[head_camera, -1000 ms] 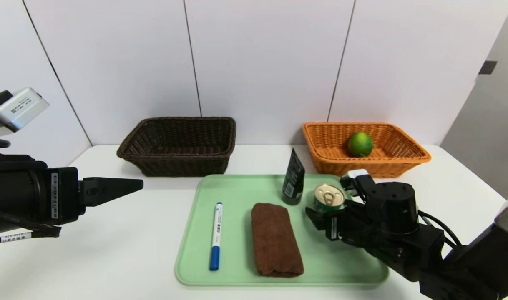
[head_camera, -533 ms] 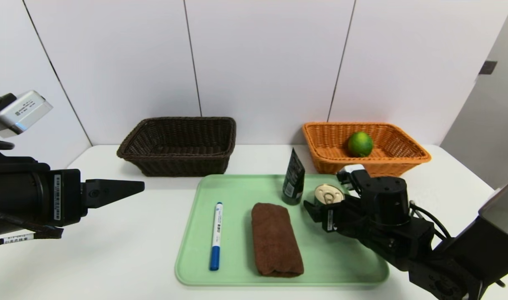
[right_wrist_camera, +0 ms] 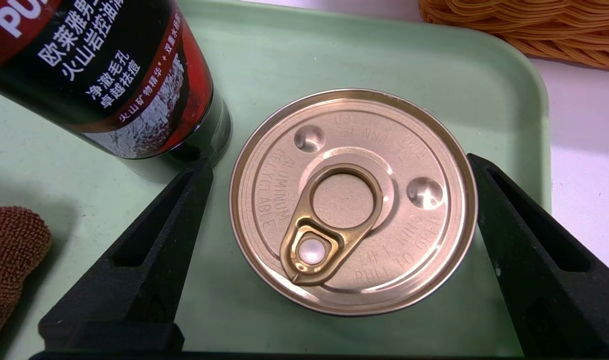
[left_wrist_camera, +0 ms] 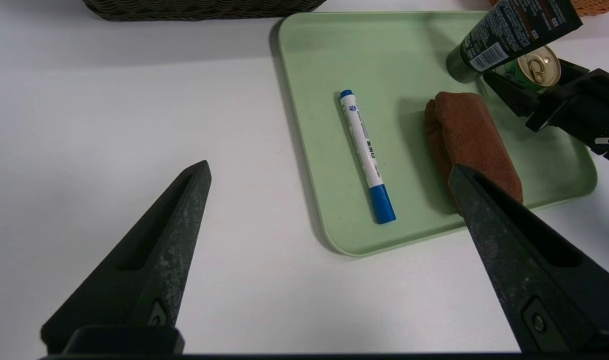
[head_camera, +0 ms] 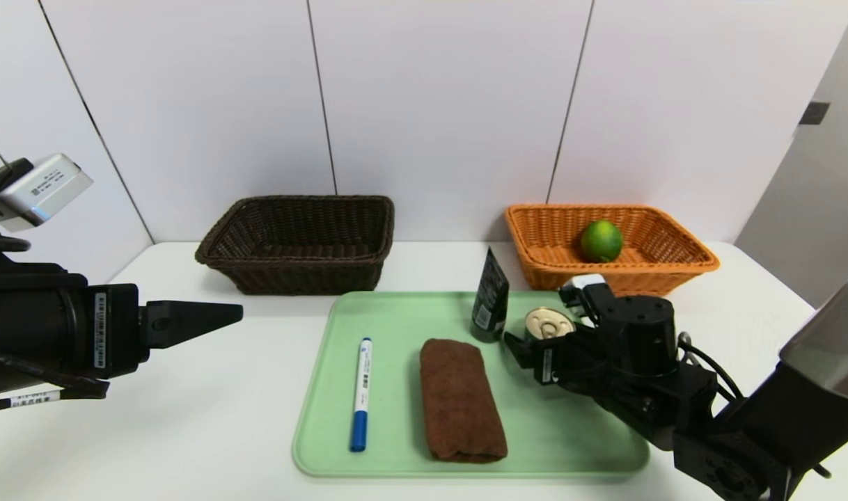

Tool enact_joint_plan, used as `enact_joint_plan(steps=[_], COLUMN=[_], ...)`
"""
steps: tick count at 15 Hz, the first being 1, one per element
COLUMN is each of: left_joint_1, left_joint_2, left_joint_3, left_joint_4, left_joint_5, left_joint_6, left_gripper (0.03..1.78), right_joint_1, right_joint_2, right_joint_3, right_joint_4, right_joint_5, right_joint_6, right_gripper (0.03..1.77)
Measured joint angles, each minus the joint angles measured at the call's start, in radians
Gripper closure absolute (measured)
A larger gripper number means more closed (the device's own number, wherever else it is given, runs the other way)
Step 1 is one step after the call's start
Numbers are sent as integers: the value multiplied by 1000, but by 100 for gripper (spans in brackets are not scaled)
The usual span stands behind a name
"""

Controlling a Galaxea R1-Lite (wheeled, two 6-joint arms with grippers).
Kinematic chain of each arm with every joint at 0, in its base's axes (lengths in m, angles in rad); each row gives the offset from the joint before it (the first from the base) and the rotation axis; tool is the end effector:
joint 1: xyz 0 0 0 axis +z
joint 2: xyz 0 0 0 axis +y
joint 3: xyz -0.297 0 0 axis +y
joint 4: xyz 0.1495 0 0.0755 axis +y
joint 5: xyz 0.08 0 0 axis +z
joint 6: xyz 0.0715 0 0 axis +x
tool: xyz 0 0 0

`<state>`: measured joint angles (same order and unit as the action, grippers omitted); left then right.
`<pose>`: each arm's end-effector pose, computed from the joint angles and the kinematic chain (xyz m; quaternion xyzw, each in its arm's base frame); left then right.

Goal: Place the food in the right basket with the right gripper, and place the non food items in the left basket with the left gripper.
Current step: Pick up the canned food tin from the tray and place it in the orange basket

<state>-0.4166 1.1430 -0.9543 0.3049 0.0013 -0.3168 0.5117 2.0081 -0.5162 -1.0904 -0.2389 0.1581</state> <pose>0.1566 -0.0692 0.2446 -0.0996 0.2675 -0.1597 0.9450 0.3138 0.1568 0.0676 0.0038 0.1955 0.1182 0.9736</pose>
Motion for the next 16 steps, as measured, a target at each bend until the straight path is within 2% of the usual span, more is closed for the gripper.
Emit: enact_joint_plan(steps=[3, 4, 7, 8, 16], left_joint_1=[0, 0, 0, 1, 0], left_joint_2=[0, 0, -1, -2, -7], left_joint_3=[0, 0, 0, 0, 6], left_joint_4=[2, 2, 4, 5, 7], left_joint_5=[0, 0, 0, 1, 0], left_joint_6=[0, 0, 0, 0, 0], left_gripper=[12, 12, 12, 12, 12], right_joint_1=[-2, -3, -3, -3, 7], right_joint_2=[4, 4, 2, 1, -43], right_joint_3=[5, 8, 11, 14, 23], right_joint_4=[-1, -1, 1, 1, 15], right_joint_5=[0, -1, -2, -2, -5], right_joint_6=[-1, -1, 0, 0, 2], right_gripper=[10, 19, 68, 76, 79])
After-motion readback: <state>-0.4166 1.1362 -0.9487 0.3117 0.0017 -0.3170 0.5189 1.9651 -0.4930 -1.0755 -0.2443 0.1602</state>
